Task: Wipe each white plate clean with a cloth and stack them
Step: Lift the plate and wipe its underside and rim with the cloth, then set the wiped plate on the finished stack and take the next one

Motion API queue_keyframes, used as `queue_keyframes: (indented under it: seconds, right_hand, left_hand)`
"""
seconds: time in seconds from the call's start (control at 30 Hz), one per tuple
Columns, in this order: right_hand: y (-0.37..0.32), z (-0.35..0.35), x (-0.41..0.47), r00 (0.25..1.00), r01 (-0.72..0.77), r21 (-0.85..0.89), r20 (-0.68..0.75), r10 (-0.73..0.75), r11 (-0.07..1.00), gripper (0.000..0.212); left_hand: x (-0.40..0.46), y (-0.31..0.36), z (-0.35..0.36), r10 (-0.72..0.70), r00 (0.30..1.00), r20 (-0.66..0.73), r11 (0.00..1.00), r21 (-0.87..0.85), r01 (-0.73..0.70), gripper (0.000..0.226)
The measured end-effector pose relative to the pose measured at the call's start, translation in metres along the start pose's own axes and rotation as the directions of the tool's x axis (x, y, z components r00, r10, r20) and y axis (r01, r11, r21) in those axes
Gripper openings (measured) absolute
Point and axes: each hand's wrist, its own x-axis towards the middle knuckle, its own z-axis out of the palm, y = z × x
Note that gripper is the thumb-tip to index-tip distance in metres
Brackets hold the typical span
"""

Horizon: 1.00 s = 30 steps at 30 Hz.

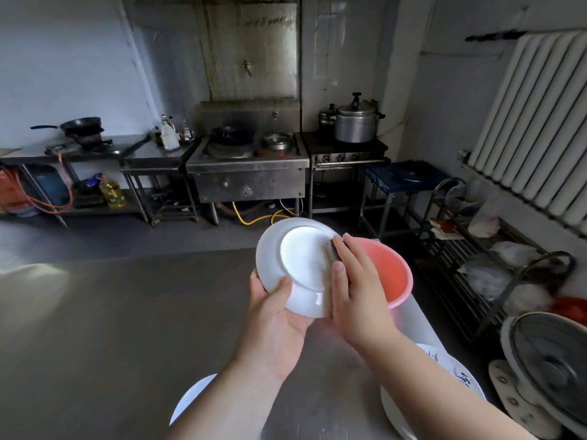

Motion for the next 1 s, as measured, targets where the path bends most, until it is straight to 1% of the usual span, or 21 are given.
queue_keyframes:
  seconds: [0.07, 0.1, 0.17, 0.2, 0.27, 0.37, 0.47, 0.53, 0.6, 0.67, 0.7, 0.73, 0.8, 0.87, 0.9, 0.93, 0.97, 1.0]
  right_hand:
    - [0.016, -0.006, 0.000, 1.000, -0.009, 0.073, -0.019, 0.010, 0.997, 0.048]
    - [0.023, -0.011, -0.001, 0.998, -0.052, 0.097, -0.020, 0.054, 0.994, 0.043]
    - [0.033, -0.025, -0.004, 0.977, -0.214, 0.145, 0.012, 0.215, 0.966, 0.034]
    - [0.039, -0.033, -0.007, 0.958, -0.288, 0.140, 0.037, 0.286, 0.947, 0.034]
    - [0.053, -0.051, -0.015, 0.922, -0.385, 0.115, 0.105, 0.374, 0.916, 0.044]
    - [0.069, -0.086, -0.030, 0.853, -0.486, 0.091, 0.263, 0.450, 0.869, 0.060]
    - [0.092, -0.132, -0.038, 0.774, -0.528, -0.035, 0.391, 0.498, 0.849, 0.069]
    - [0.103, -0.146, -0.039, 0.715, -0.544, -0.064, 0.486, 0.502, 0.836, 0.067]
    - [0.117, -0.163, -0.040, 0.636, -0.591, -0.080, 0.566, 0.525, 0.802, 0.068]
    - [0.134, -0.179, -0.045, 0.531, -0.625, -0.146, 0.641, 0.555, 0.767, 0.079]
    - [0.143, -0.186, -0.048, 0.488, -0.636, -0.173, 0.665, 0.566, 0.752, 0.086]
    - [0.153, -0.191, -0.051, 0.461, -0.649, -0.184, 0.677, 0.574, 0.738, 0.092]
    - [0.172, -0.199, -0.057, 0.448, -0.696, -0.155, 0.669, 0.593, 0.701, 0.104]
    - [0.189, -0.205, -0.059, 0.468, -0.736, -0.087, 0.651, 0.598, 0.671, 0.111]
    - [0.197, -0.208, -0.059, 0.476, -0.744, -0.066, 0.646, 0.597, 0.665, 0.113]
    - [0.204, -0.210, -0.058, 0.485, -0.745, -0.052, 0.644, 0.592, 0.665, 0.113]
    - [0.211, -0.213, -0.058, 0.502, -0.745, -0.027, 0.636, 0.587, 0.666, 0.109]
    - [0.217, -0.214, -0.058, 0.531, -0.744, 0.015, 0.620, 0.578, 0.668, 0.099]
  left_hand:
    - [0.000, -0.003, -0.009, -0.030, 0.999, -0.017, 1.000, 0.009, 0.030, 0.052]
    - [-0.001, -0.005, -0.013, -0.050, 0.998, -0.026, 0.999, 0.017, 0.051, 0.052]
    - [-0.005, -0.011, -0.022, -0.098, 0.994, -0.037, 0.995, 0.033, 0.099, 0.053]
    - [-0.008, -0.015, -0.026, -0.122, 0.992, -0.033, 0.992, 0.038, 0.124, 0.052]
    - [-0.013, -0.022, -0.032, -0.162, 0.987, -0.007, 0.985, 0.052, 0.162, 0.052]
    - [-0.019, -0.039, -0.036, -0.217, 0.976, 0.021, 0.973, 0.085, 0.215, 0.050]
    - [-0.024, -0.066, -0.027, -0.282, 0.959, 0.023, 0.953, 0.122, 0.278, 0.053]
    - [-0.026, -0.078, -0.027, -0.336, 0.942, 0.011, 0.934, 0.136, 0.331, 0.056]
    - [-0.028, -0.094, -0.021, -0.395, 0.918, -0.023, 0.905, 0.164, 0.393, 0.057]
    - [-0.031, -0.113, -0.011, -0.459, 0.886, -0.063, 0.862, 0.211, 0.461, 0.060]
    - [-0.033, -0.122, -0.005, -0.482, 0.874, -0.070, 0.841, 0.244, 0.483, 0.061]
    - [-0.034, -0.131, 0.002, -0.499, 0.863, -0.079, 0.821, 0.277, 0.500, 0.060]
    - [-0.035, -0.150, 0.014, -0.505, 0.852, -0.140, 0.773, 0.367, 0.518, 0.054]
    - [-0.032, -0.167, 0.025, -0.488, 0.847, -0.213, 0.735, 0.422, 0.530, 0.043]
    - [-0.029, -0.174, 0.030, -0.500, 0.835, -0.229, 0.733, 0.401, 0.549, 0.047]
    - [-0.026, -0.182, 0.032, -0.512, 0.825, -0.240, 0.747, 0.350, 0.566, 0.056]
    - [-0.023, -0.189, 0.034, -0.516, 0.819, -0.251, 0.762, 0.300, 0.573, 0.063]
    - [-0.021, -0.194, 0.035, -0.510, 0.821, -0.256, 0.773, 0.284, 0.568, 0.063]
